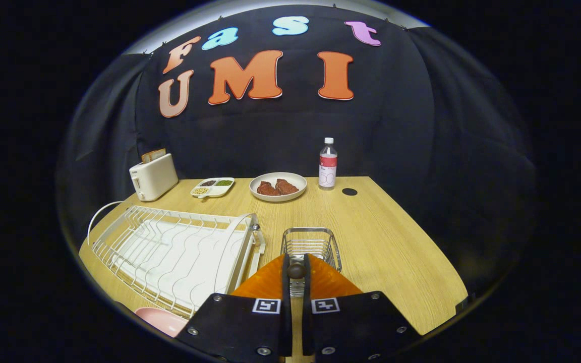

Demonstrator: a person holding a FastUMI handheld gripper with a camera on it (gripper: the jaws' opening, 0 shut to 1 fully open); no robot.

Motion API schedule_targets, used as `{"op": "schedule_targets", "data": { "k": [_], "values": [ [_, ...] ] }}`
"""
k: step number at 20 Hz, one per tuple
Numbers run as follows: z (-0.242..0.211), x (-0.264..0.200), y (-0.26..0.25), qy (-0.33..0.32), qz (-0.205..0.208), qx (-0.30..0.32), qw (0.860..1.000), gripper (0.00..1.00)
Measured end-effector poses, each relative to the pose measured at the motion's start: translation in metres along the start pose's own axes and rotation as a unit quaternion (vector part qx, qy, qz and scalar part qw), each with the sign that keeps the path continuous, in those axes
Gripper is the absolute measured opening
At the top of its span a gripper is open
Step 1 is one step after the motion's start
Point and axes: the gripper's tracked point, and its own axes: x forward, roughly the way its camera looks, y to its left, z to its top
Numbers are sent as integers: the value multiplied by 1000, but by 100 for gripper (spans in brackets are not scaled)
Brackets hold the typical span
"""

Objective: Take the plate from the dish rack, then take the spoon from the basket and place it into the plate.

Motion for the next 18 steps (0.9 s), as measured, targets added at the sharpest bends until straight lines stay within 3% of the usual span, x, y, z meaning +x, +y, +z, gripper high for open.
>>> {"op": "schedule_targets", "data": {
  "k": [9, 18],
  "values": [
    [43, -41, -1, -43, 1, -17, 999, 8],
    [59, -105, 25, -75, 52, -33, 995, 8]
  ]
}}
